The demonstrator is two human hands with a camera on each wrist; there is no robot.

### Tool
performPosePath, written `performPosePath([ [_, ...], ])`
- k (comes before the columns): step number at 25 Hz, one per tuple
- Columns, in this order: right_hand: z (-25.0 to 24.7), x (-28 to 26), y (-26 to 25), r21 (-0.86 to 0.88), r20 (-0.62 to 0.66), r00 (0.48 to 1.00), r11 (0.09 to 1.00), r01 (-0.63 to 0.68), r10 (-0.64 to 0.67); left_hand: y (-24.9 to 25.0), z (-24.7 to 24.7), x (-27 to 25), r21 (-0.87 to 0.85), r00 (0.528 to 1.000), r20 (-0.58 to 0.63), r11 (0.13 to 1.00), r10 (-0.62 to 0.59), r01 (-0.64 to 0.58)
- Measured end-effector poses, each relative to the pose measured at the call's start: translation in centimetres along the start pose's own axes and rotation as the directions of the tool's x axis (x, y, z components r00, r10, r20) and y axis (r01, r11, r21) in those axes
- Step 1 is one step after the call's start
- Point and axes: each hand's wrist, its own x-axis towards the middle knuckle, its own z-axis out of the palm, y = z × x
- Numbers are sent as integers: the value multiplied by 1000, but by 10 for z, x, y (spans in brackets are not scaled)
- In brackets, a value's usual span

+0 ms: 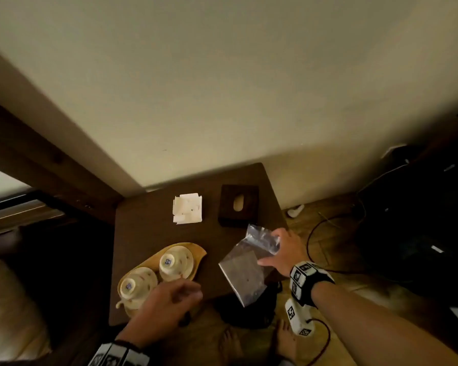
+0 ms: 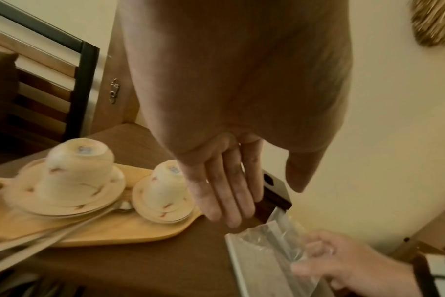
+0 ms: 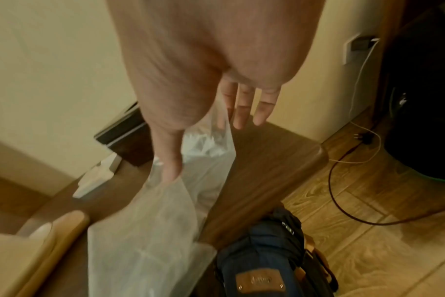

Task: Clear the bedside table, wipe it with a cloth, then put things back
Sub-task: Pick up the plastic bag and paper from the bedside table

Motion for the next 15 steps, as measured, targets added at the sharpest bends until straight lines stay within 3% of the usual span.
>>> performPosePath([
  [2, 9, 1, -3, -47, 9, 1000, 999, 15, -14, 5, 4, 23, 5, 997, -70, 999, -37, 38],
  [7, 24, 0, 10, 134, -49, 999, 991, 3, 3, -5, 57, 82, 50, 973, -8, 971, -232, 232],
  [9, 17, -4, 15, 157, -62, 998, 987, 19, -9, -9, 77, 103, -10, 958, 13, 958, -288, 288],
  [12, 5, -13, 24, 217, 23, 1000, 976, -2, -3, -9, 92, 126, -154, 932, 8, 920, -363, 360],
  [15, -6, -26, 29, 251, 88, 995, 968, 25, -49, -6, 99, 135, -233, 926, -60, 907, -374, 351],
])
